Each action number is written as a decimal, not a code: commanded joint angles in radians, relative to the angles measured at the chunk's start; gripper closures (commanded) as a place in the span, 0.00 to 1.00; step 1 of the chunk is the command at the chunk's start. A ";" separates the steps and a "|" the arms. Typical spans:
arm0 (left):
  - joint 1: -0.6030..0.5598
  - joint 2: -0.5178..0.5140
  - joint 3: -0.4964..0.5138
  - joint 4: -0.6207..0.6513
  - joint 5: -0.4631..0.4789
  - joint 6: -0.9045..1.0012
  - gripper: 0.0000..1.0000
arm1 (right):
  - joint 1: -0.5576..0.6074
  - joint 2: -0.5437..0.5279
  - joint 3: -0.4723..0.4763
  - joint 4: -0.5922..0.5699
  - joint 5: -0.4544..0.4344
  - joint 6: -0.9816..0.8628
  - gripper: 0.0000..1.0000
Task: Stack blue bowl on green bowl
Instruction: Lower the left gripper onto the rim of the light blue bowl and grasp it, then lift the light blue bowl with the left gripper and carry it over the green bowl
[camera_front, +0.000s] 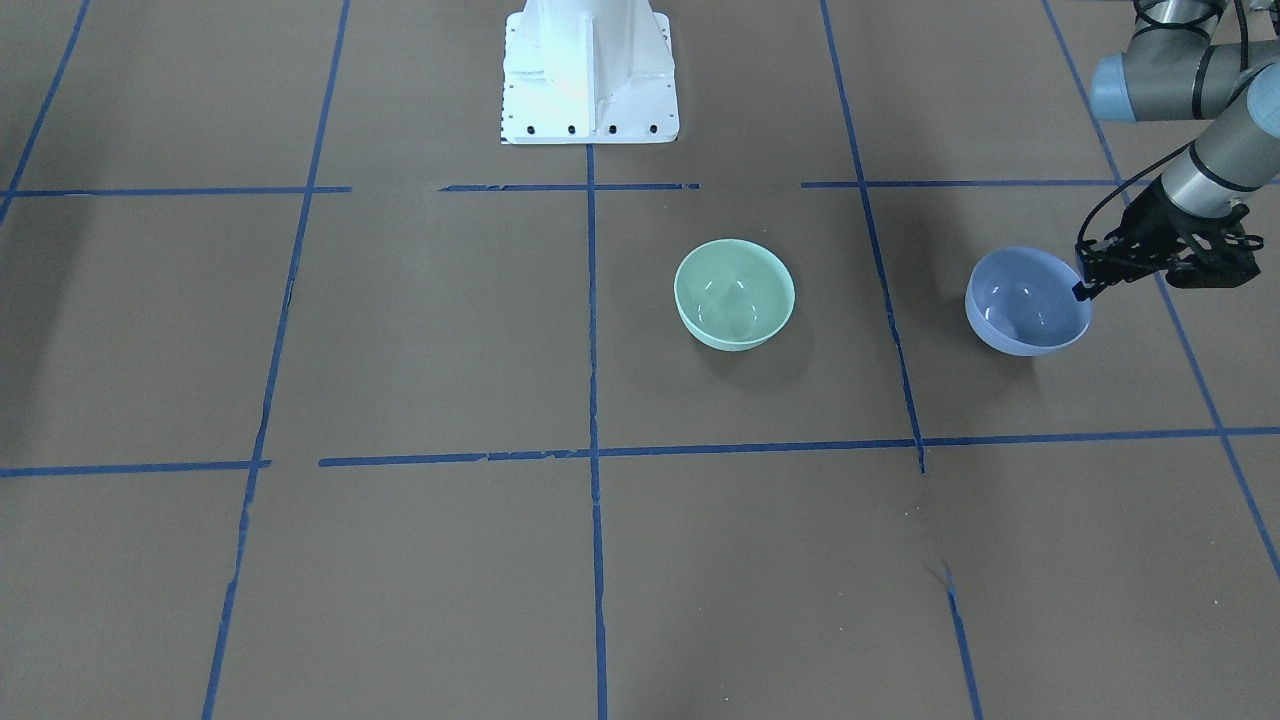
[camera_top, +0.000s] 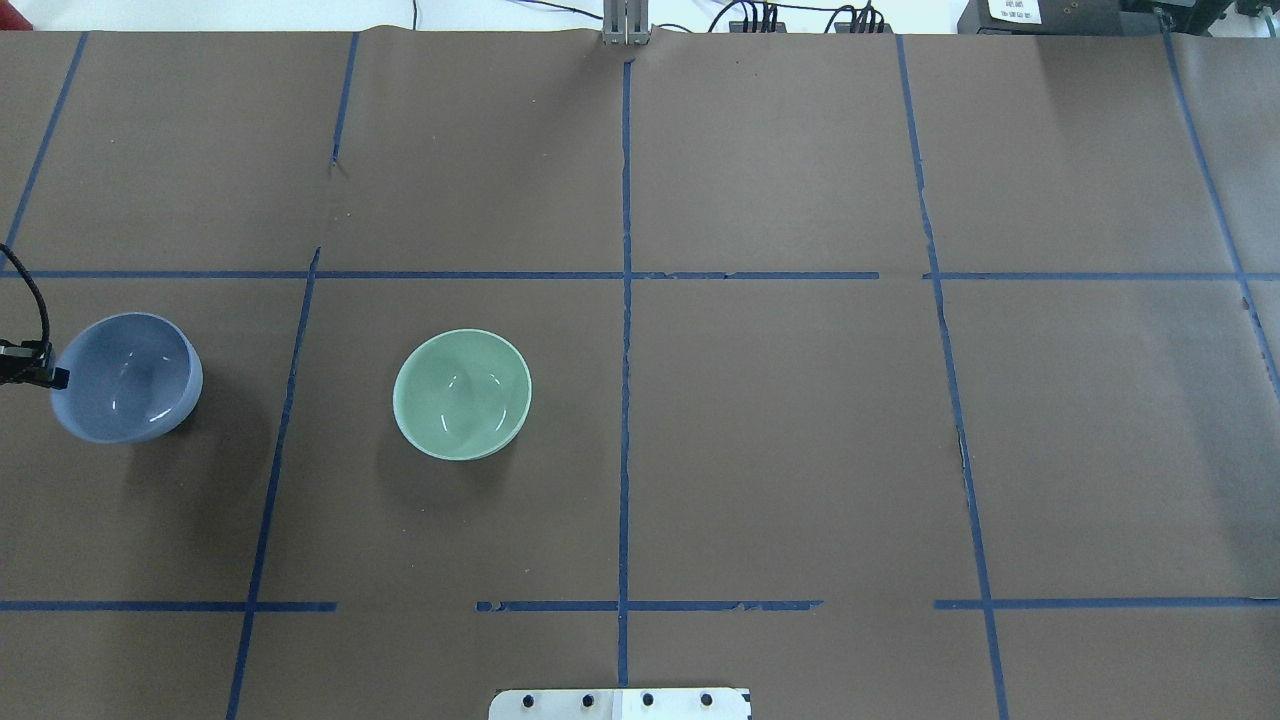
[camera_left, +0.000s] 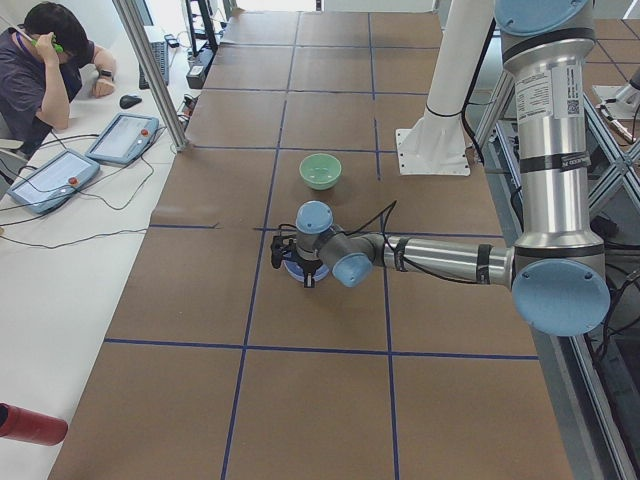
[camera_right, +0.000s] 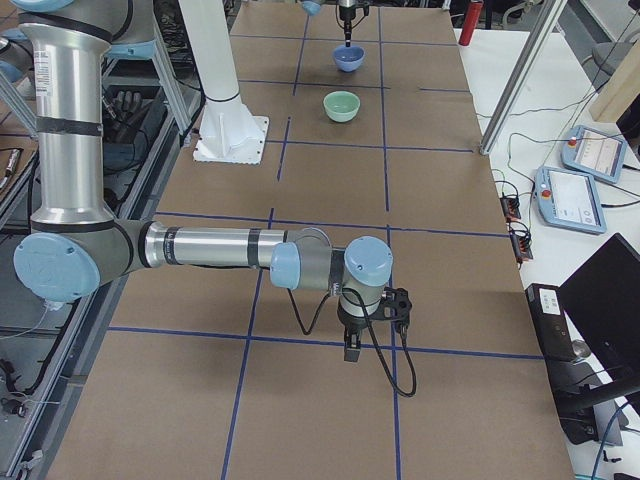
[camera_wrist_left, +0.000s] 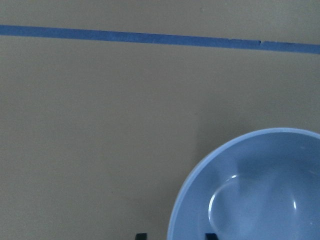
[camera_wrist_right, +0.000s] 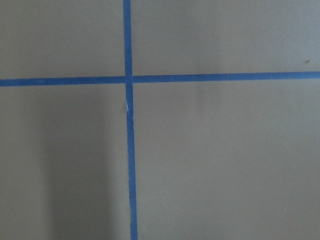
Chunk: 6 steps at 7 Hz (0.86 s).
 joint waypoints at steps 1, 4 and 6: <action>-0.008 -0.005 -0.135 0.157 0.001 0.000 1.00 | 0.000 0.000 0.000 0.000 0.000 0.000 0.00; 0.006 -0.100 -0.406 0.441 0.002 -0.207 1.00 | 0.000 0.000 0.000 0.000 0.000 0.000 0.00; 0.180 -0.243 -0.395 0.444 0.014 -0.446 1.00 | 0.000 0.002 0.000 0.000 0.000 0.000 0.00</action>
